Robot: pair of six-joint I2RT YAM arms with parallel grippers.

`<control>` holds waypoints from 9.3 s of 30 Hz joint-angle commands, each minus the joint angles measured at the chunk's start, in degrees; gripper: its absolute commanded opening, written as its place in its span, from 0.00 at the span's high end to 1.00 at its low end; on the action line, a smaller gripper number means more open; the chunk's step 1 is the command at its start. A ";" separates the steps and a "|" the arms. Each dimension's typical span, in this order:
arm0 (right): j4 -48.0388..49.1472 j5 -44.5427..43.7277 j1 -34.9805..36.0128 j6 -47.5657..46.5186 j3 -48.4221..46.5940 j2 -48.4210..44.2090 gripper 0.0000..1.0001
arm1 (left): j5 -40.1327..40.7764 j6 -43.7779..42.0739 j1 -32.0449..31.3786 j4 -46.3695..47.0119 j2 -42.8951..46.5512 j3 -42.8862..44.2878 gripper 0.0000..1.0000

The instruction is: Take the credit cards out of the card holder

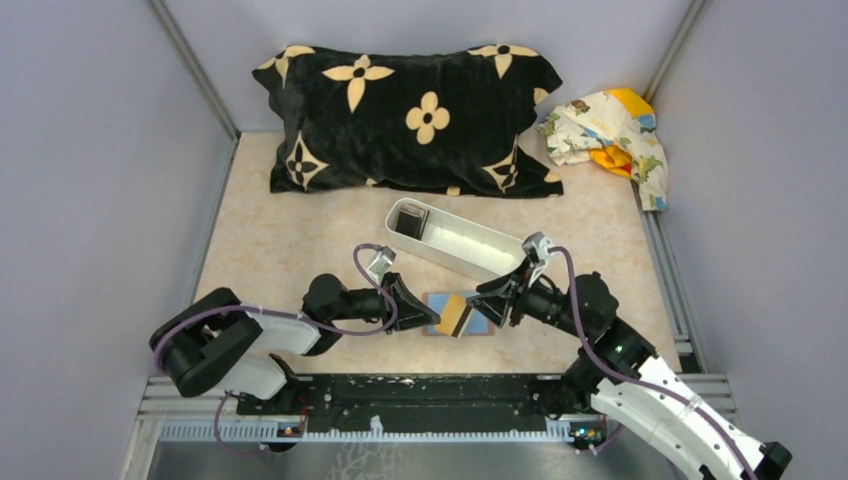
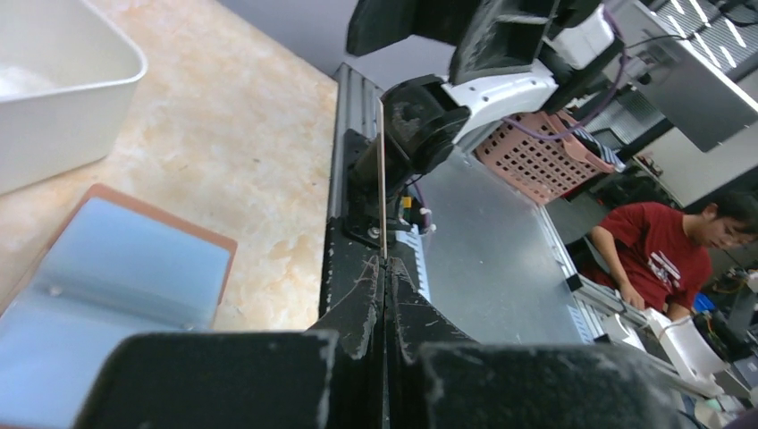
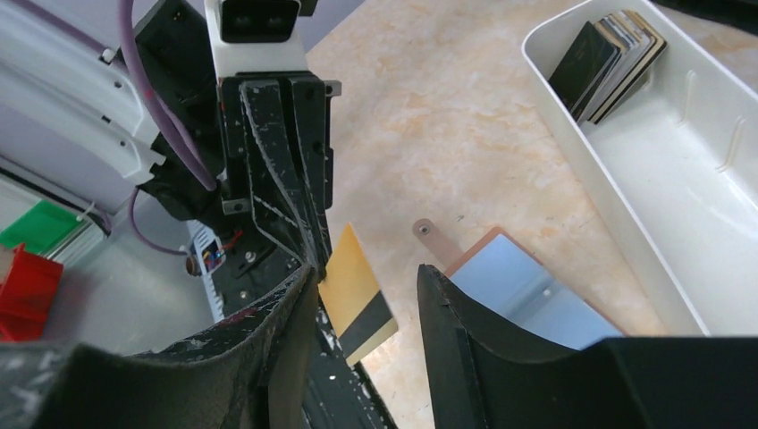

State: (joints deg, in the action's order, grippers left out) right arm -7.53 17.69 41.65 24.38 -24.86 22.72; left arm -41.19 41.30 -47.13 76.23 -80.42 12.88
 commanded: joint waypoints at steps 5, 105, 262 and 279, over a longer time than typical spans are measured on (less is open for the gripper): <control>1.49 5.11 0.84 -1.09 -1.50 -0.16 0.54 | -5.82 7.62 0.16 18.96 -4.91 1.66 1.00; 12.13 29.02 -15.53 -25.71 -53.39 80.19 1.00 | 46.16 -0.73 8.27 -67.49 43.56 -1.05 0.00; 8.97 -19.09 4.66 9.07 12.70 27.44 1.00 | 37.11 4.76 -9.30 -49.60 -3.87 10.32 0.85; 7.05 -22.73 5.46 9.34 10.05 26.30 1.00 | 39.43 3.90 -9.21 -52.23 1.15 8.38 0.85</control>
State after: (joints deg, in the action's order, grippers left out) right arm -5.52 -6.20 46.46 33.58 -13.63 45.34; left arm -2.96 45.82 -56.16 25.56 -81.17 21.65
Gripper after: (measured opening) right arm 0.005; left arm 0.147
